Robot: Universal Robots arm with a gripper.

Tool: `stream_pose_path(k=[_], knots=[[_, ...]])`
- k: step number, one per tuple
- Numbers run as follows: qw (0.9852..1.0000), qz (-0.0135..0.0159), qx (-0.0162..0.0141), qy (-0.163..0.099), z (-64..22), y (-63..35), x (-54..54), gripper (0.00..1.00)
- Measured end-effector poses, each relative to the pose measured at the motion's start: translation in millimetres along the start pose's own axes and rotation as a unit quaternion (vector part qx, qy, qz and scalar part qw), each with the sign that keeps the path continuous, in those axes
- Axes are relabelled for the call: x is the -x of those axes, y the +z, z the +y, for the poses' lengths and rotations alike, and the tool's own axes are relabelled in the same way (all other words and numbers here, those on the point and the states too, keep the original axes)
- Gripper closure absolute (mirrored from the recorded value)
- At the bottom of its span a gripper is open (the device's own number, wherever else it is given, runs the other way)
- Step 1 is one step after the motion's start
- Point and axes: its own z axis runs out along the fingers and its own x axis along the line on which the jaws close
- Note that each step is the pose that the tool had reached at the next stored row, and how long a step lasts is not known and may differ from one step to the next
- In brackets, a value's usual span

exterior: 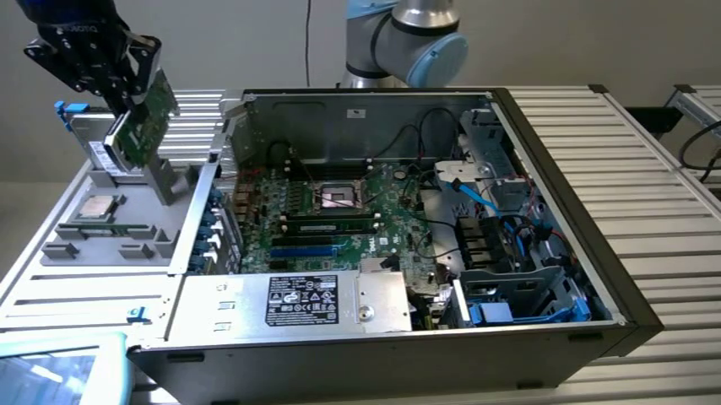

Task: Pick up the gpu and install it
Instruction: 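Pick up the gpu and move the gpu toward the slot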

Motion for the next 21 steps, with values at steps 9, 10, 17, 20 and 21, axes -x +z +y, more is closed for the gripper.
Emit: stream_pose_path(k=[9,10,17,20,21], knots=[[1.0000,-0.0002,-0.0012,0.000,2.1,-40.7,0.8,0.73],[1.0000,-0.0001,-0.0016,0.000,2.3,-45.2,0.9,0.73],[1.0000,-0.0005,-0.0030,0.000,3.2,-62.0,1.2,0.73],[1.0000,-0.0001,-0.0033,-0.003,3.3,-62.4,1.4,0.73],[1.0000,0.0002,-0.0033,-0.009,3.4,-62.6,1.6,0.73]])
